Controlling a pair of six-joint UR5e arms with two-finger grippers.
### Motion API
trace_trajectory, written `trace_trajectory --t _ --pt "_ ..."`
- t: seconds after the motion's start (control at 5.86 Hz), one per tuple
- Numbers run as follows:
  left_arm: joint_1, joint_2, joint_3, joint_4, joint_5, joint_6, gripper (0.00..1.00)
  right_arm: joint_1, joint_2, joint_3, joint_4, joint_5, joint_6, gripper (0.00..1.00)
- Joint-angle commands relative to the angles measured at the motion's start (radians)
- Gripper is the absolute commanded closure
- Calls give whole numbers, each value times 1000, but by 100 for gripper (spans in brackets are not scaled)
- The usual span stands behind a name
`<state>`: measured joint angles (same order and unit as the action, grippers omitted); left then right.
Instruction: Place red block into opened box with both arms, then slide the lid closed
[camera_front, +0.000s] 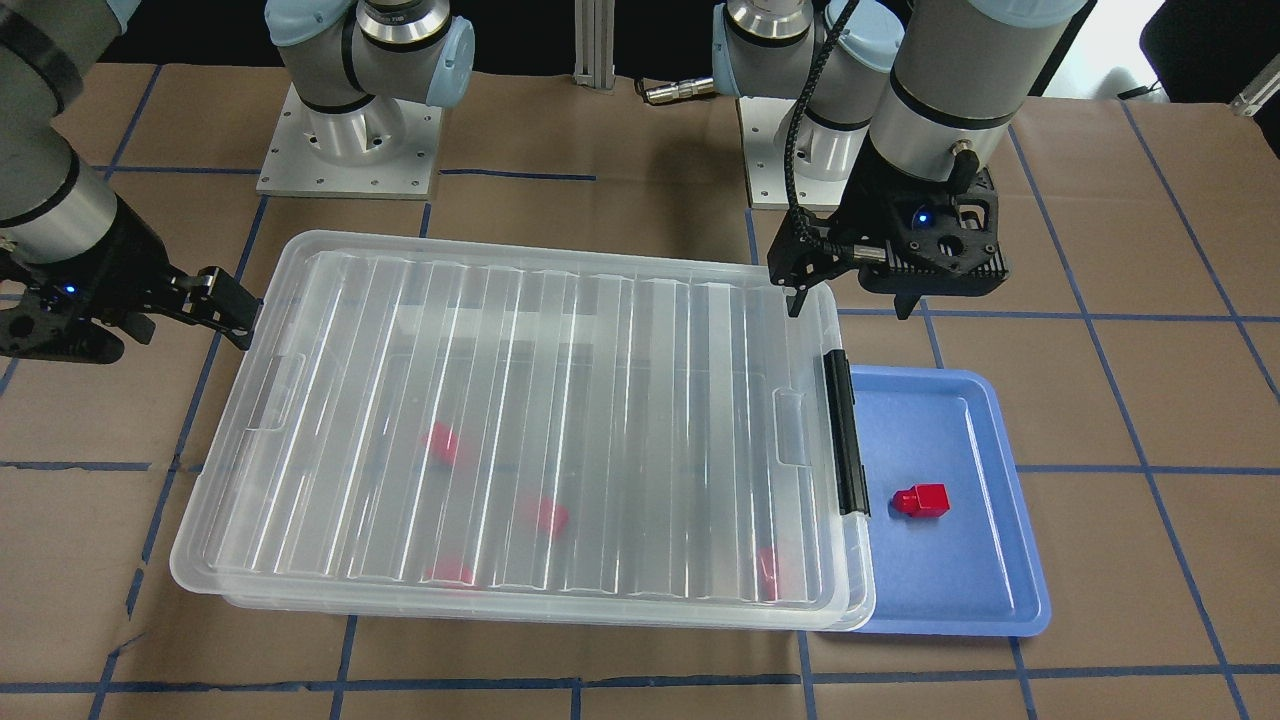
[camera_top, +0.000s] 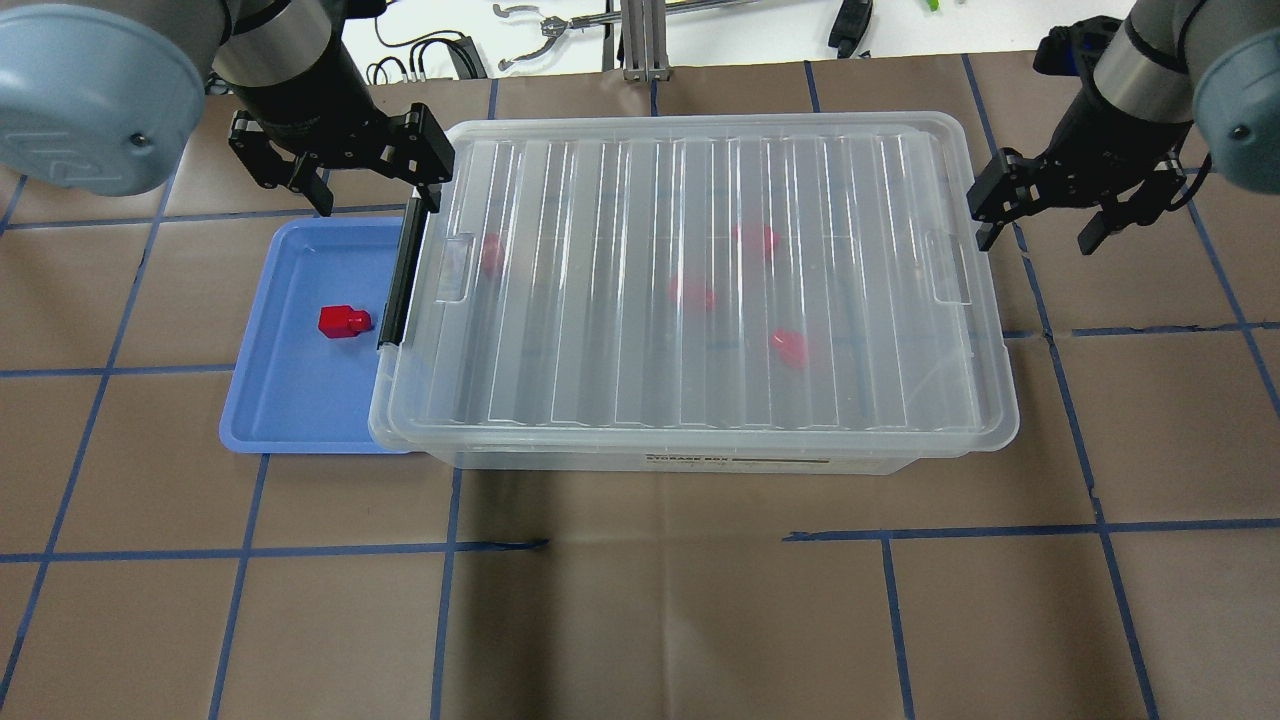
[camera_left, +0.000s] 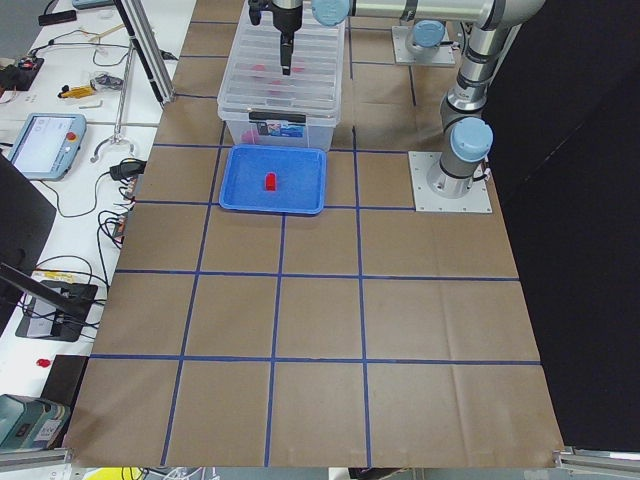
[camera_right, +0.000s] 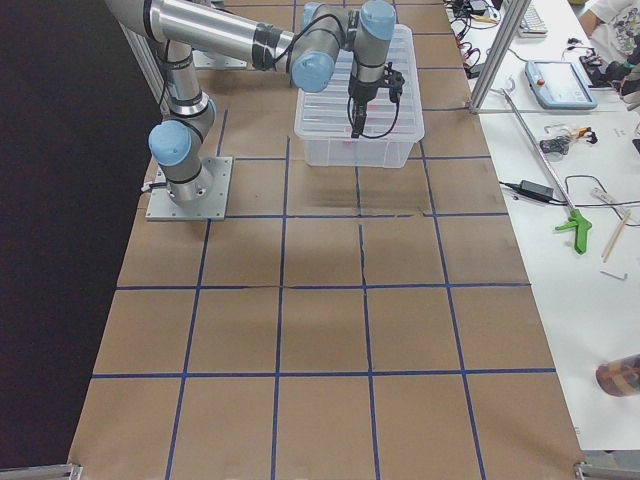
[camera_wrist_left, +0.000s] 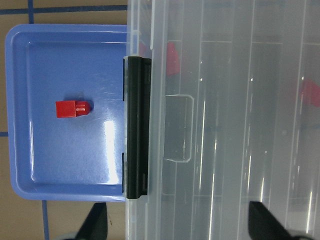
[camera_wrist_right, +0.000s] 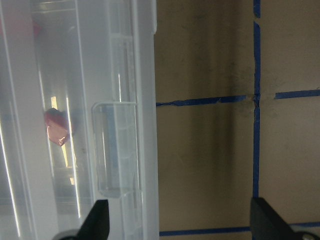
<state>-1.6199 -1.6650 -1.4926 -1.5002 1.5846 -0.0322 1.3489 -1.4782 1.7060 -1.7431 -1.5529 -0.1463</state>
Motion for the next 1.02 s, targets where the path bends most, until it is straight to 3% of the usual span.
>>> trace_trajectory --t 0.0,0.85 --pt "-1 -2 0 5 0 0 2 -4 1 118 -143 -7 -6 0" --pt "-2 -12 0 14 0 -2 2 -43 1 127 -147 -36 -145 0"
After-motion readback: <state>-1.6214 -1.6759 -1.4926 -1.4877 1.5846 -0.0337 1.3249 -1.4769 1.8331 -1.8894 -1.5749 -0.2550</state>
